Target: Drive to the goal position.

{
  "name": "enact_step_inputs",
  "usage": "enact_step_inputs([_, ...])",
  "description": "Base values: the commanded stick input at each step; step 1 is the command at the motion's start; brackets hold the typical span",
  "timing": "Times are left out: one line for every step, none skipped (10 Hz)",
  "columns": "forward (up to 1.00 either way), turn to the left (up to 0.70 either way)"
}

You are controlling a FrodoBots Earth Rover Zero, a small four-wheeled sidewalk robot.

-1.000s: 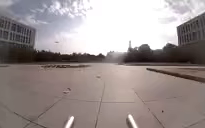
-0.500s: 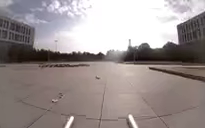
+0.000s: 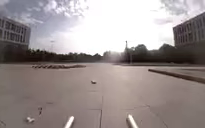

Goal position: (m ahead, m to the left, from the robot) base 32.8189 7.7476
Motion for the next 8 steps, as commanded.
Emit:
enact_step_inputs([1.0,-0.3])
enact_step_inputs([1.0,-0.13])
enact_step_inputs([1.0,0.0])
enact_step_inputs([1.0,0.0])
enact_step_inputs([1.0,0.0])
enact_step_inputs([1.0,0.0])
enact_step_inputs([1.0,0.0])
enact_step_inputs([1.0,0.0])
